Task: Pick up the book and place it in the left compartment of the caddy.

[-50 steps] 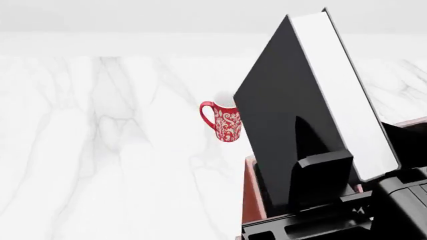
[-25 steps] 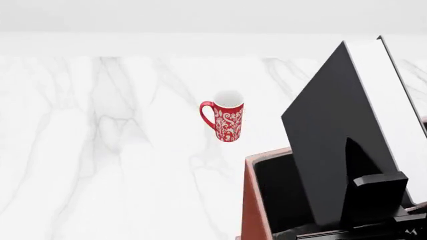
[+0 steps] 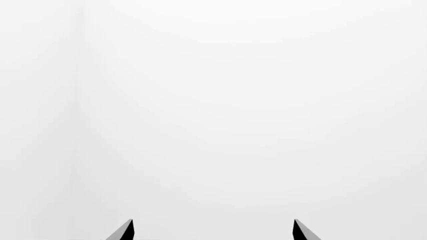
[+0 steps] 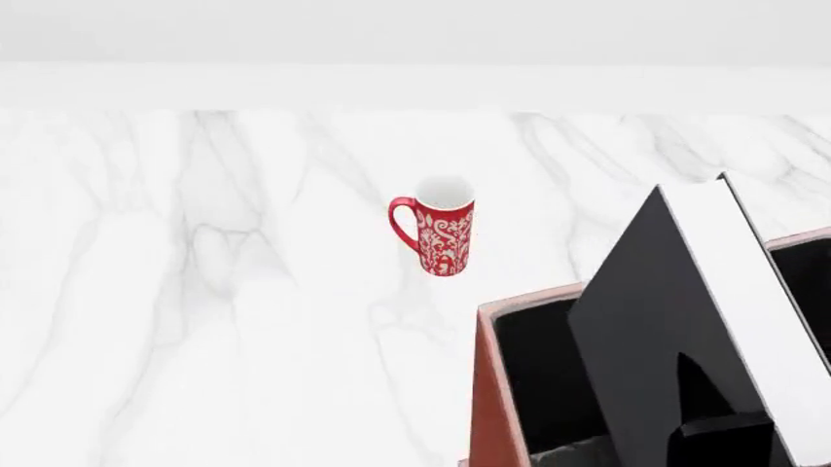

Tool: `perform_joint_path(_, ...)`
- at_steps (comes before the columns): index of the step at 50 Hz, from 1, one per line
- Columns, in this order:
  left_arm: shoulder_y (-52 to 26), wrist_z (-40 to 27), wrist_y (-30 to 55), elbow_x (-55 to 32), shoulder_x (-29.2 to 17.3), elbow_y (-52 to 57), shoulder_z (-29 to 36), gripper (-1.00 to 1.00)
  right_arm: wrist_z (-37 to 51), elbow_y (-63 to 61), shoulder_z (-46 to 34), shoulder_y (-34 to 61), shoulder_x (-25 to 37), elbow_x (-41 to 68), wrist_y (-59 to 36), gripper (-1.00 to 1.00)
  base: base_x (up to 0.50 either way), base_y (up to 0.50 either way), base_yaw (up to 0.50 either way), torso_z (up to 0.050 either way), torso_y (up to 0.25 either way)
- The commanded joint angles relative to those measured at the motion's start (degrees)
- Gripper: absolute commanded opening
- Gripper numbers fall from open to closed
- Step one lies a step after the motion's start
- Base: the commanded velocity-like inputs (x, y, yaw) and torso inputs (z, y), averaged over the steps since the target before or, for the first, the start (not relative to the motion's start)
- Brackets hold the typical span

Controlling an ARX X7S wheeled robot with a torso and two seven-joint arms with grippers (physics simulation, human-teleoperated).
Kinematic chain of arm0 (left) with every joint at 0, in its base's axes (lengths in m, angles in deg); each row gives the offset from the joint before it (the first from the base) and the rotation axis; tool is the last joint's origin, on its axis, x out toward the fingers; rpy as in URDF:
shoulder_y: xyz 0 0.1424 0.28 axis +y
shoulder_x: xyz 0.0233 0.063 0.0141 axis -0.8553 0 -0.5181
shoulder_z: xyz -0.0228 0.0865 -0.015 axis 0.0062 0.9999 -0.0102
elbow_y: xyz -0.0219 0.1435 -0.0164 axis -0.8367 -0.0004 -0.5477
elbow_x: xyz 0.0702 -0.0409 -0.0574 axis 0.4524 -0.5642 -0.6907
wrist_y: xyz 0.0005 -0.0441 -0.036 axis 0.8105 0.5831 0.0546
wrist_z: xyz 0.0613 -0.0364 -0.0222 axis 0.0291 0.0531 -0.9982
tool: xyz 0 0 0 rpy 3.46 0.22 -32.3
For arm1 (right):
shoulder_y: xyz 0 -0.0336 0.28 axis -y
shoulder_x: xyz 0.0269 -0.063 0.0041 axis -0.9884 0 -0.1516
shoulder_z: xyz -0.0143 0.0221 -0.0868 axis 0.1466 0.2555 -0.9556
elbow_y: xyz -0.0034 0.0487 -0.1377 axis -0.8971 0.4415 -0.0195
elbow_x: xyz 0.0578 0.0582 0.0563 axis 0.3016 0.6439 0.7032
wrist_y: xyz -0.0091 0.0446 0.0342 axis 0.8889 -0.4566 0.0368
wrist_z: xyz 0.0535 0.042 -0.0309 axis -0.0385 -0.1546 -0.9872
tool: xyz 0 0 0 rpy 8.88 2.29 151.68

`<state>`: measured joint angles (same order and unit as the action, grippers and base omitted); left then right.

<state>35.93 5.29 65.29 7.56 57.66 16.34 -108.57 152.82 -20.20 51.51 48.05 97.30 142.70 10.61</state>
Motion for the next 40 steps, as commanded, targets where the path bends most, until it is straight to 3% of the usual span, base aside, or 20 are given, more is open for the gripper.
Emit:
perform_joint_path(1,0.09,-0.11,-0.21,0.13,-0.10,-0.07,0.19,1.00,-2.32,-0.17,1.72,0.07,1.67,-3.80,-0.18,-1.00,0.00,0.00,0.00,0.000,0.000)
perform_joint_path(40,0.33,-0.56,-0.66,-0.04,-0.59,-0.04,0.52,1.00,-8.86,8.36,-1.50,-13.61,-5.23,-20.22,-0.28,-1.00,0.00,0.00,0.00,0.001,0.001)
